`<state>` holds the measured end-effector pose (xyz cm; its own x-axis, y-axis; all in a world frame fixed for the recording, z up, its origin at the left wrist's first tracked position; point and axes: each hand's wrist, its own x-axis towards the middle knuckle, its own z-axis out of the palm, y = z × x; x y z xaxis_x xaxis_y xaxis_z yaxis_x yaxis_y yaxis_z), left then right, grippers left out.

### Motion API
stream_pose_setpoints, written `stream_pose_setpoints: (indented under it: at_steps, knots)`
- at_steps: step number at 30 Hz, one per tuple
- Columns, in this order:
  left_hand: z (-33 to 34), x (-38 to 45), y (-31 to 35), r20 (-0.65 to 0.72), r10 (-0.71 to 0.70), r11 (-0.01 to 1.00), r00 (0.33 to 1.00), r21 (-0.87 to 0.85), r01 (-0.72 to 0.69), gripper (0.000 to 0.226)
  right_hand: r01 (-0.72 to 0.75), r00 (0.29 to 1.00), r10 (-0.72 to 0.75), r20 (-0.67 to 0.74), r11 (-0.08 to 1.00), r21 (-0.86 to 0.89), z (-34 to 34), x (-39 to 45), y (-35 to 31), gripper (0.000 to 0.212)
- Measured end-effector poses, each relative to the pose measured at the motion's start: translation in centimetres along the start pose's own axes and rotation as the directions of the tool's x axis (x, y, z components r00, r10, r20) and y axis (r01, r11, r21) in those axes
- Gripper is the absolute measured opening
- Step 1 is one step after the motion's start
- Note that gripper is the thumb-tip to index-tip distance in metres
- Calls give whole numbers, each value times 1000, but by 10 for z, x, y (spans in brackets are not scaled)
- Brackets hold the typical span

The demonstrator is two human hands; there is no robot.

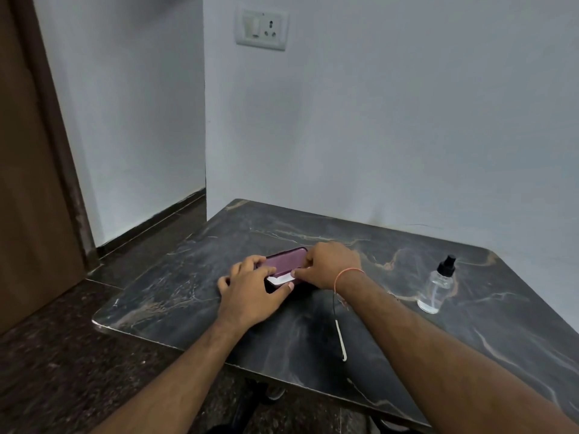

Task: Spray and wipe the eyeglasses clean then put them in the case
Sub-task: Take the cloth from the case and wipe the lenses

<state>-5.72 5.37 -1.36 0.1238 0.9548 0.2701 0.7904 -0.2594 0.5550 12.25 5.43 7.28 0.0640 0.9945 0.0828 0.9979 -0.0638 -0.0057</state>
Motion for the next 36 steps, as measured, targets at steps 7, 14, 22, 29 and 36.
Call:
stream_pose_setpoints:
  at_steps: [7, 14, 22, 29, 36]
  knots:
    - [1, 1, -2, 5, 20, 1000, 1000, -4, -20, 70, -85, 993, 88, 75, 996, -37, 8, 10, -9, 57]
    - [2, 0, -2, -18, 32, 999, 999, 2, -32, 71, -165, 981, 166, 96, 986, -14, 6, 10, -18, 64]
    - [3, 0, -2, -29, 38, 999, 999, -3, -38, 70, -186, 978, 179, 106, 980, 66, 6, 17, -21, 42]
    - [1, 0, -1, -10, 38, 999, 999, 5, -37, 65, -158, 987, 139, 85, 944, 291, 9, 22, -6, 30]
    - [1, 1, -2, 11, 10, 1000, 1000, 6, -10, 72, -118, 988, 153, 35, 575, 810, -16, -9, 30, 21]
